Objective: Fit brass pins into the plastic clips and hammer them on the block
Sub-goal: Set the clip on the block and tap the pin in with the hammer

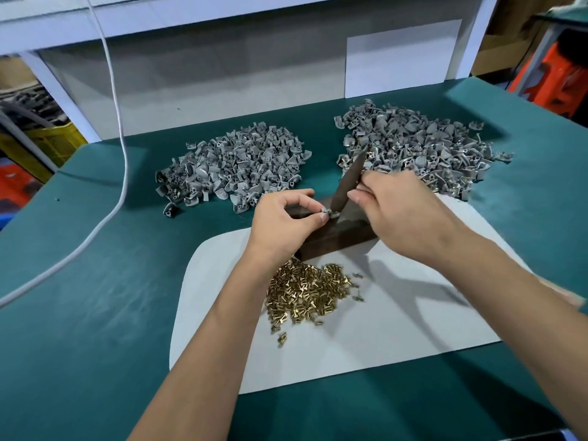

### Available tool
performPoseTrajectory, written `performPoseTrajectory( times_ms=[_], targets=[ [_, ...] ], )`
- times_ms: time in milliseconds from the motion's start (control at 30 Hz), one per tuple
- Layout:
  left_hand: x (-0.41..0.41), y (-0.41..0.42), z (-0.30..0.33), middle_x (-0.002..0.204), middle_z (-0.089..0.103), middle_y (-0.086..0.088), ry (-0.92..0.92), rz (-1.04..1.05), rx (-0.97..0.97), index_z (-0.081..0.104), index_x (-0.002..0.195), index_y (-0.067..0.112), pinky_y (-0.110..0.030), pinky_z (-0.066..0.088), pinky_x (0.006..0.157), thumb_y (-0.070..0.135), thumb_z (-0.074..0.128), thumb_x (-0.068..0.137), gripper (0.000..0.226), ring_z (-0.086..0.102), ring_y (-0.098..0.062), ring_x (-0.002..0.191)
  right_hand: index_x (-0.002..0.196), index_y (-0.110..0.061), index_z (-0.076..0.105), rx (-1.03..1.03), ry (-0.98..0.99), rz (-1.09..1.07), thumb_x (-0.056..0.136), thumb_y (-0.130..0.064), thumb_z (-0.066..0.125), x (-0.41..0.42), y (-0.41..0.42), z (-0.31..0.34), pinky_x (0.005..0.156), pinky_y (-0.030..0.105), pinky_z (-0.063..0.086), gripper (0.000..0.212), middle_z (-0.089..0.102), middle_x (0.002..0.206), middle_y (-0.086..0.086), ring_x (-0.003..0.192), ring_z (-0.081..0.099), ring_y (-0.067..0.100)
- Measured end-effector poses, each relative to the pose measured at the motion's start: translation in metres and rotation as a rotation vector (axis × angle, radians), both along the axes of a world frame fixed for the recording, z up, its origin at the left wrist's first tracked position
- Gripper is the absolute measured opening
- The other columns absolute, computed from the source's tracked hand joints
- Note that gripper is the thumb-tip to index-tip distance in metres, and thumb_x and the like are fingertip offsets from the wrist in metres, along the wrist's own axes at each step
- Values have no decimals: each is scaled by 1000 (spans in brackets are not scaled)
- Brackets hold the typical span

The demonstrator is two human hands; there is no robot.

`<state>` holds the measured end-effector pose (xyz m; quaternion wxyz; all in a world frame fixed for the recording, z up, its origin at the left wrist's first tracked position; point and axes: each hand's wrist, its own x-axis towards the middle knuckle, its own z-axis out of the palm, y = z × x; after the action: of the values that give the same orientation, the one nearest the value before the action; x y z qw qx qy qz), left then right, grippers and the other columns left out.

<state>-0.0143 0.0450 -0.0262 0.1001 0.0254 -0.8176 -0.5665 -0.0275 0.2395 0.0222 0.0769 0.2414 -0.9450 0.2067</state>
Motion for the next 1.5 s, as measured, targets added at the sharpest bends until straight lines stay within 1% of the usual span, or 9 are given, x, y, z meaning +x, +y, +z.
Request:
performPoseTrajectory(
  times_ms=[200, 367, 500, 667, 800, 967, 1167, 1367, 1500],
  targets=[
    [2, 1, 3, 125, 71, -8, -20, 4, 19, 81, 82, 10, -29, 54, 101, 2, 84, 79, 9, 69, 1, 102, 92, -21, 56, -155, 163, -51, 104, -38, 45, -1, 2, 13, 60, 35, 41, 23, 61, 73, 4, 65, 55, 32],
    [2, 2, 4, 125, 70, -10, -26, 2, 25, 80, 84, 9, -31, 55, 101, -1, 83, 79, 11, 68, 5, 99, 91, -22, 46, 195, 12, -60, 107, -38, 42, -1, -9, 15, 66, 38, 39, 23, 49, 77, 3, 70, 47, 31],
    [2, 2, 5, 125, 70, -7, -22, 4, -3, 80, 81, 15, -28, 53, 102, 4, 84, 79, 12, 70, -2, 103, 96, -21, 48, -31, 207, -68, 107, -38, 42, 1, -9, 21, 61, 36, 36, 21, 50, 73, 3, 63, 43, 31],
    [4, 1, 5, 125, 70, -8, -35, 5, 8, 80, 82, 11, -38, 55, 102, 3, 84, 79, 9, 71, -8, 103, 93, -21, 44, 253, 66, -45, 108, -39, 39, 3, -17, 16, 64, 39, 38, 23, 59, 82, 9, 70, 49, 36],
    [2, 1, 4, 124, 70, -6, -39, 12, 4, 81, 86, 10, -34, 53, 104, 5, 85, 79, 9, 70, -5, 105, 98, -19, 49, 33, 204, -90, 107, -37, 41, 5, -13, 19, 59, 38, 36, 22, 48, 69, 3, 62, 43, 32],
    [4, 3, 7, 124, 70, -10, -39, 12, 23, 80, 85, 8, -30, 54, 102, 1, 83, 79, 10, 67, 3, 102, 94, -20, 47, 199, 50, -90, 108, -36, 40, 7, -15, 13, 63, 39, 37, 22, 65, 86, 13, 67, 47, 34],
    [4, 3, 8, 125, 70, -9, -40, 14, 24, 79, 82, 12, -32, 54, 102, 2, 83, 80, 12, 70, -5, 104, 94, -21, 41, 146, 87, -109, 108, -36, 40, 9, -22, 13, 62, 37, 33, 21, 34, 64, -5, 54, 34, 24],
    [4, 3, 7, 126, 70, -4, -53, 16, 28, 80, 81, 14, -38, 53, 104, 5, 84, 80, 10, 69, -8, 107, 93, -23, 42, 87, 198, -160, 107, -37, 41, 1, -16, 24, 58, 36, 32, 20, 36, 62, -4, 54, 37, 25],
    [4, 4, 8, 126, 69, -9, -49, 19, 34, 80, 81, 13, -39, 52, 105, 2, 83, 80, 12, 68, -9, 109, 95, -21, 42, 178, 39, -112, 108, -34, 40, 7, -22, 8, 65, 37, 35, 19, 63, 85, 10, 70, 47, 33]
  ],
)
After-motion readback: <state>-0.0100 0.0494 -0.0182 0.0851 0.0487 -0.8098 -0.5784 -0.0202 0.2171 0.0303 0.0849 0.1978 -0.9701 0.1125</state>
